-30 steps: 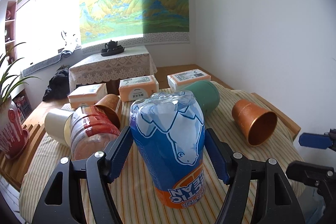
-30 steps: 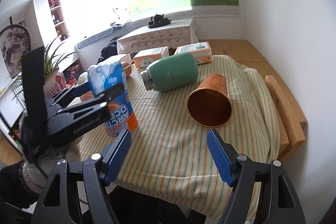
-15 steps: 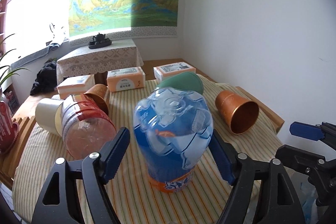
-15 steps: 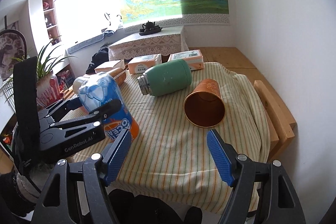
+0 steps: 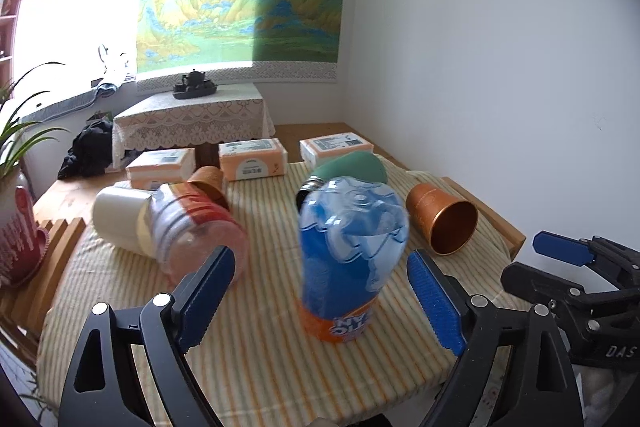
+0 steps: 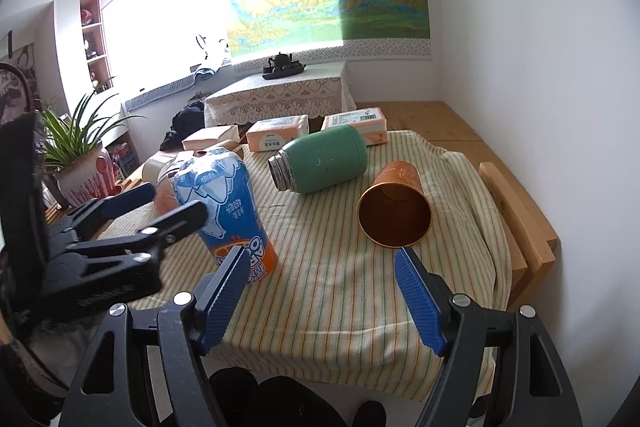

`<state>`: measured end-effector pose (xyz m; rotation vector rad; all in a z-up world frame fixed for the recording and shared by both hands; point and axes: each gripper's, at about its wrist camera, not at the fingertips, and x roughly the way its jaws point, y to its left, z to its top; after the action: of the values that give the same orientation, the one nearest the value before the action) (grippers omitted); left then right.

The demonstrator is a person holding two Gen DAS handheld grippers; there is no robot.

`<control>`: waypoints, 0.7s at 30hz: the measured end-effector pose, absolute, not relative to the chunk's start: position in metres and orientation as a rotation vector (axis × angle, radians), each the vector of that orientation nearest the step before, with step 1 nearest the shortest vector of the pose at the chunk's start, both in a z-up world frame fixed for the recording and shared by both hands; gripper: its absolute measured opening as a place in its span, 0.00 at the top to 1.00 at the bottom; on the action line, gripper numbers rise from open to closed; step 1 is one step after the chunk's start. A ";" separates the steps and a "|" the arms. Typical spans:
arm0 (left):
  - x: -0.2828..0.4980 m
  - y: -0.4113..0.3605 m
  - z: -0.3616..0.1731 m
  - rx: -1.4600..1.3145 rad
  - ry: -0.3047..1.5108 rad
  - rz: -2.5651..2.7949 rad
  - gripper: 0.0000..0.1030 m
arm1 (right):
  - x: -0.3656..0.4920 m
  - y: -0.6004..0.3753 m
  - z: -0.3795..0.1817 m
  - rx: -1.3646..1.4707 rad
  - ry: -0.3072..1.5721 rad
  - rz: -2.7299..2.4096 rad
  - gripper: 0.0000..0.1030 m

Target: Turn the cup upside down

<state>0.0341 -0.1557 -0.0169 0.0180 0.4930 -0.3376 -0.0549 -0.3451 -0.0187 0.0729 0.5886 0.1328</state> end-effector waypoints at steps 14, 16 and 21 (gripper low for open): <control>-0.015 -0.073 0.012 -0.033 0.424 -0.190 0.10 | -0.082 -0.314 -0.006 0.013 0.454 0.035 0.25; -0.024 -0.062 0.017 -0.037 0.401 -0.168 0.09 | -0.086 -0.311 -0.003 0.011 0.438 0.019 0.23; -0.042 -0.046 0.024 -0.044 0.384 -0.148 0.07 | -0.100 -0.299 0.003 0.004 0.386 -0.014 0.19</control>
<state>-0.0416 -0.0459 0.0244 -0.0442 0.3844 -0.1481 -0.0996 -0.2995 0.0035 0.0042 0.3859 -0.0135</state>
